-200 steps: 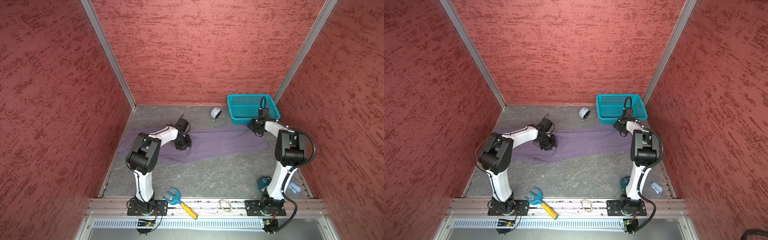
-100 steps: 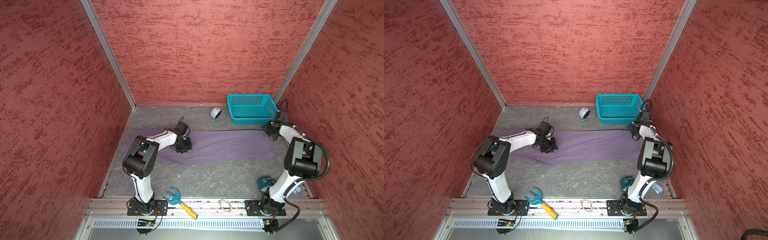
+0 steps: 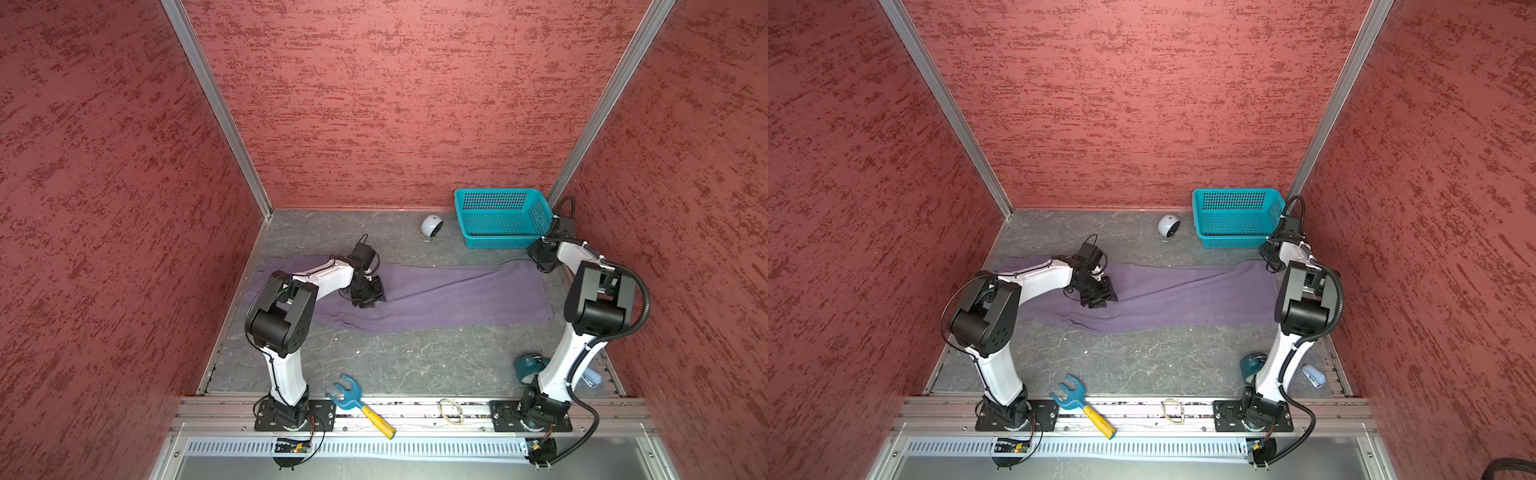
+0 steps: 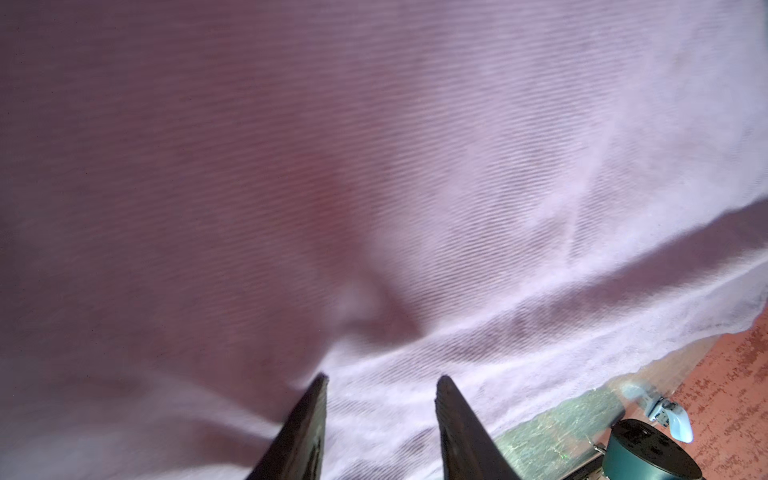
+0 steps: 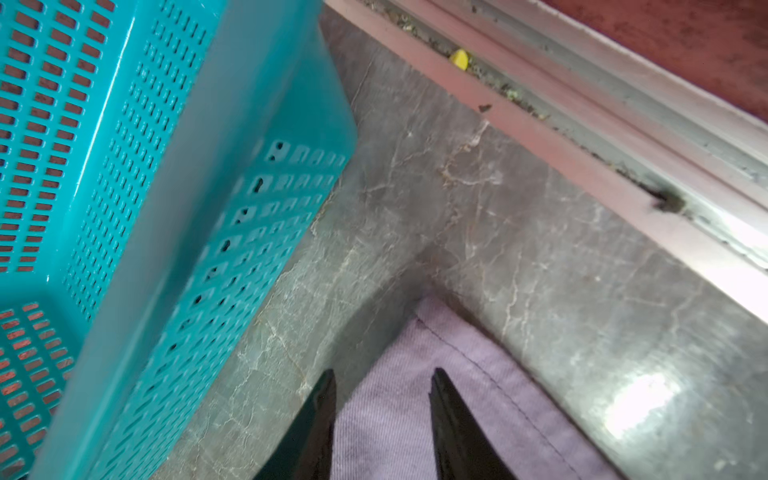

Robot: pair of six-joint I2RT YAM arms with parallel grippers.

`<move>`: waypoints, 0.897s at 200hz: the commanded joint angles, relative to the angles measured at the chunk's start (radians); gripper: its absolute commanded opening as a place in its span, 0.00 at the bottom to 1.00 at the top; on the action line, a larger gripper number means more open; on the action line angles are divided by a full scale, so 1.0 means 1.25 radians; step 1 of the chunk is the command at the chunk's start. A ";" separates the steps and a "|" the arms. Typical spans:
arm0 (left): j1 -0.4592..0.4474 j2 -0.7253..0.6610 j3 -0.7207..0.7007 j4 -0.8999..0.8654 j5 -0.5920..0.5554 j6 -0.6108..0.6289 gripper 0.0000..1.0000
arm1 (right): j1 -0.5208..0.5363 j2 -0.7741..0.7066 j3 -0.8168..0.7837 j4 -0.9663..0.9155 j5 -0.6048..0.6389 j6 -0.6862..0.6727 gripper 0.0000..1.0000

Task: Fold and stack the trousers
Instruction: Smooth out the trousers at the center of the table.

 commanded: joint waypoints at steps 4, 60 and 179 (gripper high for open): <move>0.052 -0.066 0.030 -0.110 -0.038 0.014 0.46 | -0.004 -0.101 -0.062 0.005 0.025 -0.027 0.40; 0.193 -0.227 -0.006 -0.227 -0.220 -0.002 0.44 | 0.004 -0.323 -0.335 0.006 0.028 -0.109 0.40; 0.591 -0.114 0.135 -0.196 -0.476 -0.133 0.64 | 0.005 -0.402 -0.460 0.051 -0.030 -0.120 0.40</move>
